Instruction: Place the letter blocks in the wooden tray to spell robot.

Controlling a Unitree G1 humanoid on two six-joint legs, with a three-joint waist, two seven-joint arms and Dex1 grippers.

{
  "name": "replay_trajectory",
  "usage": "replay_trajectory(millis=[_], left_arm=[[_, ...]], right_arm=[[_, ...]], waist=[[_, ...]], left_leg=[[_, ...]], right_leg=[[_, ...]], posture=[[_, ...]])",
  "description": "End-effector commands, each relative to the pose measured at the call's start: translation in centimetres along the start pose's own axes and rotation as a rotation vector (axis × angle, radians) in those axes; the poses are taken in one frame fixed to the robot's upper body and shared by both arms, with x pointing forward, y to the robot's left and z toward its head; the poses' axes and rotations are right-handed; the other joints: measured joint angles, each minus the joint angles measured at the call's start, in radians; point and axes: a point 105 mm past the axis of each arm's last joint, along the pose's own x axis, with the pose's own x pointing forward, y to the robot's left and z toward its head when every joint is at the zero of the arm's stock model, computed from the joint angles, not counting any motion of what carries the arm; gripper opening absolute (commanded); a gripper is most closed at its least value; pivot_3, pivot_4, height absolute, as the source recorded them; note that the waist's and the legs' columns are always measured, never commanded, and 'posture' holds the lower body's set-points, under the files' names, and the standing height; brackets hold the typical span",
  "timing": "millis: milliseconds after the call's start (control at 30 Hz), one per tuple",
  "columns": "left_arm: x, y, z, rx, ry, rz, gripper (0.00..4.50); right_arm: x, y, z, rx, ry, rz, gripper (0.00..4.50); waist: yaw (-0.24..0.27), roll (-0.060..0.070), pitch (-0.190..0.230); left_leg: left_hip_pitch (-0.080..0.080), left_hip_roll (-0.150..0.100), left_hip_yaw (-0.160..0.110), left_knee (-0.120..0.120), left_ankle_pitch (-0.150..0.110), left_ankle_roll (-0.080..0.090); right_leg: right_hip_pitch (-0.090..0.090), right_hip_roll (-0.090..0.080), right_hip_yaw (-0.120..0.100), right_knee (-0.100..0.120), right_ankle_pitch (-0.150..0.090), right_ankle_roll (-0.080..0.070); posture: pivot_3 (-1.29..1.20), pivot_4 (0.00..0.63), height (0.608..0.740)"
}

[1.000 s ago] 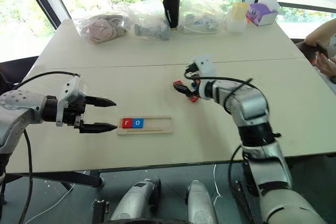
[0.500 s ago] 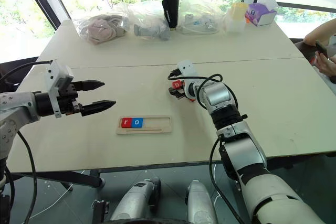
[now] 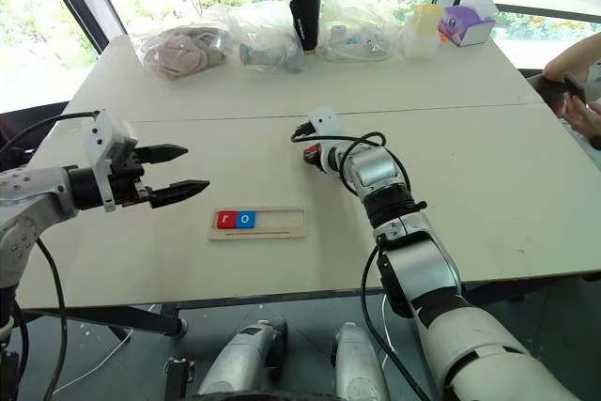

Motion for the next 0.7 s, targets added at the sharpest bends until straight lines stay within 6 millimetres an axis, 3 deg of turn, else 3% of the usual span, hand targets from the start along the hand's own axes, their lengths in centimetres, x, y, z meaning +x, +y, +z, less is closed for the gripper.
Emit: replay_trajectory(millis=[33,167,233,333,467,700], left_arm=[[0.4,-0.4,1.1,0.047,-0.030,-0.026,4.50],[1.2,-0.8,0.9,0.054,-0.026,-0.066,4.50],[2.2,-1.9,1.1,0.056,-0.040,-0.124,4.50],[3.8,-3.6,1.3,0.070,-0.044,-0.205,4.50],[4.8,-4.4,1.1,0.078,-0.038,-0.254,4.50],[4.8,-4.4,0.6,0.107,0.001,-0.319,4.50]], right_arm=[[-1.4,-1.1,2.2,-0.021,-0.084,-0.048,1.17],[-4.7,-2.1,4.1,-0.007,-0.162,-0.065,1.17],[-7.1,-2.5,4.0,0.002,-0.176,-0.070,1.17],[-10.2,-3.3,2.2,0.064,-0.147,-0.138,1.17],[-12.8,-3.2,-0.6,0.234,-0.110,-0.227,1.17],[-14.4,0.5,-6.7,0.379,-0.077,-0.269,1.17]], waist=[[0.003,0.000,0.000],[0.006,0.000,0.000],[0.010,0.000,0.000],[0.011,-0.001,0.000],[0.003,-0.001,0.000],[0.006,0.000,-0.001]], left_leg=[[0.000,0.000,0.000,0.000,0.000,0.000],[-0.002,0.000,0.000,0.000,0.000,0.000],[-0.002,0.000,0.000,0.000,0.000,0.000],[-0.002,0.000,0.000,0.000,0.000,0.000],[-0.002,0.000,0.001,0.000,0.000,0.001],[-0.003,0.000,0.001,-0.002,0.001,0.001]], right_leg=[[0.000,0.000,0.000,0.000,0.000,0.000],[-0.001,-0.001,0.000,0.000,0.000,0.000],[-0.002,-0.001,0.001,0.000,0.000,0.000],[-0.001,-0.003,0.000,0.000,0.000,0.000],[0.002,-0.004,0.001,0.000,0.000,-0.001],[-0.001,-0.003,0.001,0.002,-0.003,-0.005]], posture=[[0.00,0.150,0.740],[0.00,0.150,0.740],[0.00,0.150,0.740],[0.00,0.150,0.740],[0.00,0.150,0.740],[0.00,0.150,0.740]])
